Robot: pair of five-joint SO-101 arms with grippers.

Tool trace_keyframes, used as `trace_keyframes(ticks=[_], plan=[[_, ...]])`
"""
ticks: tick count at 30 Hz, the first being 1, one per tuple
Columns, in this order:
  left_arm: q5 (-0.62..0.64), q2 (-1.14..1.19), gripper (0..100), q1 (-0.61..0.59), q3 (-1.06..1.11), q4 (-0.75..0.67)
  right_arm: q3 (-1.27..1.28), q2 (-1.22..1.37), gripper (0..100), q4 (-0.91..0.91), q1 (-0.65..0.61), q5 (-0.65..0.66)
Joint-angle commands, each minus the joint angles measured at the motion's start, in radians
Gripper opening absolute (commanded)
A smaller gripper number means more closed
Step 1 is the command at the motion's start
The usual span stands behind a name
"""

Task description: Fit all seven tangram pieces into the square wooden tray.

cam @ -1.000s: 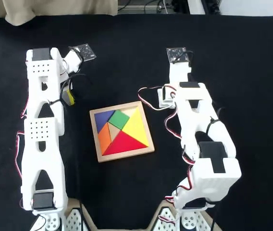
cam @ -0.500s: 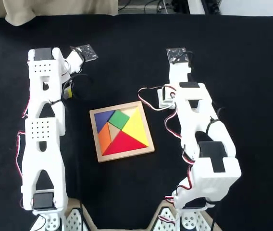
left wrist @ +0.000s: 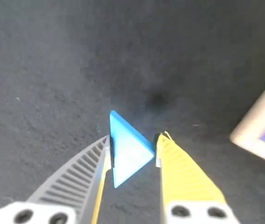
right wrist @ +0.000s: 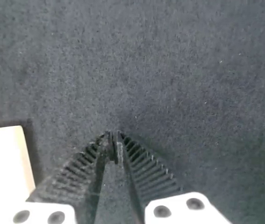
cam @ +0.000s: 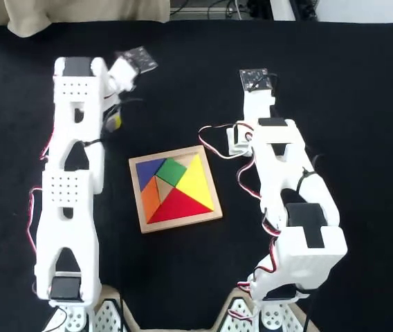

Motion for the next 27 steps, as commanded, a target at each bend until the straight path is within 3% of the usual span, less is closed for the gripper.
trace_keyframes(ticks=[1,7,13,18,27], plan=[[0.021,-0.327,12,0.093,0.280,0.014,-0.061,-0.015,1.5,-0.008,-0.011,0.005],[0.101,-0.729,12,0.283,0.723,-0.003,-0.058,-0.038,1.5,-0.008,0.014,-0.002],[0.146,-0.870,12,0.417,1.055,-0.247,-0.053,-0.056,1.5,-0.012,0.095,-0.006],[0.118,-0.870,13,0.479,1.188,-0.446,-0.053,-0.054,1.5,-0.035,0.143,-0.054],[0.021,-0.783,13,0.510,1.208,-0.526,-0.056,-0.054,1.5,-0.060,0.209,-0.132]])
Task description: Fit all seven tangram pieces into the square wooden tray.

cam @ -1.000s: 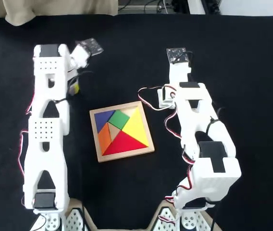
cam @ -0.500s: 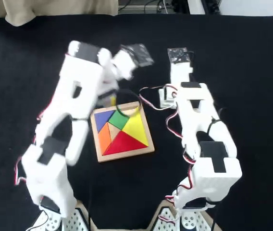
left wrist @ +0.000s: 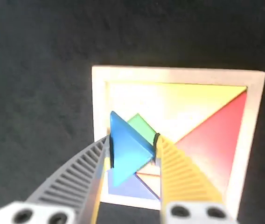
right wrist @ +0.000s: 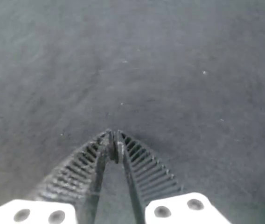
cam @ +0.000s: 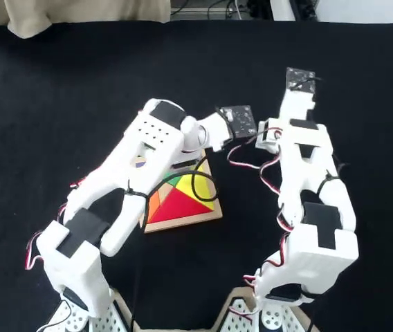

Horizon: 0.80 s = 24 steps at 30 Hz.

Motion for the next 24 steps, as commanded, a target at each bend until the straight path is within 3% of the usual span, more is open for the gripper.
trace_keyframes(ticks=[1,13,20,24], plan=[[-0.041,0.049,13,0.010,-0.013,-0.046,-0.056,-0.054,1.5,-0.015,0.026,-0.017],[-0.164,0.124,13,-0.008,-0.024,-0.086,-0.056,-0.054,1.5,-0.015,0.020,-0.011],[-0.169,0.126,32,-0.028,-0.035,-0.091,-0.054,-0.054,1.5,-0.015,0.018,-0.009],[-0.166,0.126,32,-0.030,-0.047,-0.104,-0.054,-0.054,1.5,-0.015,0.018,-0.009]])
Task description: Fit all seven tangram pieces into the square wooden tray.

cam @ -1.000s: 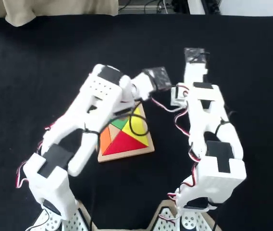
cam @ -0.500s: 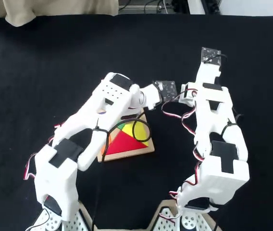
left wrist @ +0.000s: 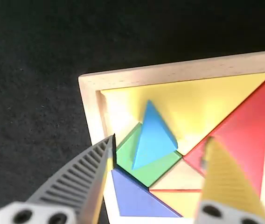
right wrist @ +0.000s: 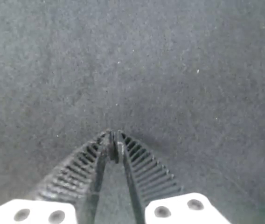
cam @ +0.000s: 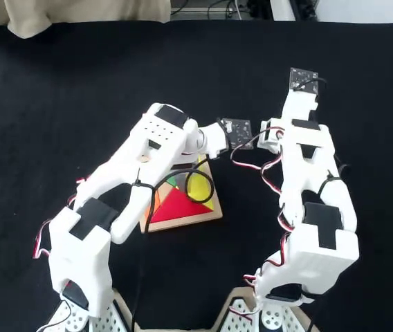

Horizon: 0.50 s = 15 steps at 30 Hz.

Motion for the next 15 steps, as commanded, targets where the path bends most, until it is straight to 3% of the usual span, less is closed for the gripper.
trace_keyframes(ticks=[1,15], plan=[[-0.006,-0.006,32,-0.019,-0.050,-0.021,-0.054,-0.054,1.5,-0.015,0.011,-0.003],[-0.003,0.106,31,-0.081,-0.099,-0.126,-0.054,-0.054,1.5,-0.014,0.011,-0.003]])
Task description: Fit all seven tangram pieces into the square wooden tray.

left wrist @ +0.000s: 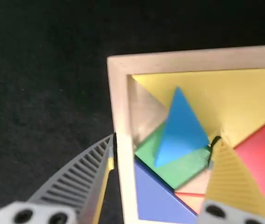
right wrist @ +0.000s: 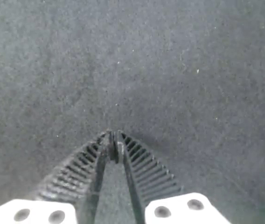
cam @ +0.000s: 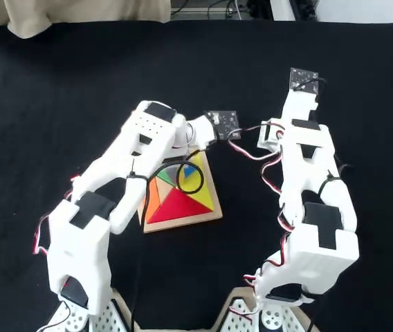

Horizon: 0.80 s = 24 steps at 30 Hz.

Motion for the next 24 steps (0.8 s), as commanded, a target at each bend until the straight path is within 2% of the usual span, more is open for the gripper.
trace_keyframes(ticks=[1,9,19,22,24], plan=[[0.002,0.055,31,-0.007,-0.113,-0.029,-0.054,-0.054,1.5,-0.014,0.011,-0.003],[0.049,0.127,31,-0.025,-0.363,0.138,-0.054,-0.054,1.5,-0.014,0.009,-0.003],[0.054,0.170,31,-0.045,-0.417,0.147,-0.054,-0.054,1.5,-0.014,0.009,-0.003],[0.157,0.132,31,-0.077,-0.449,0.176,-0.054,-0.054,1.5,-0.015,0.009,-0.002],[0.256,0.058,31,-0.111,-0.527,0.279,-0.054,-0.061,1.5,-0.012,0.009,-0.002]])
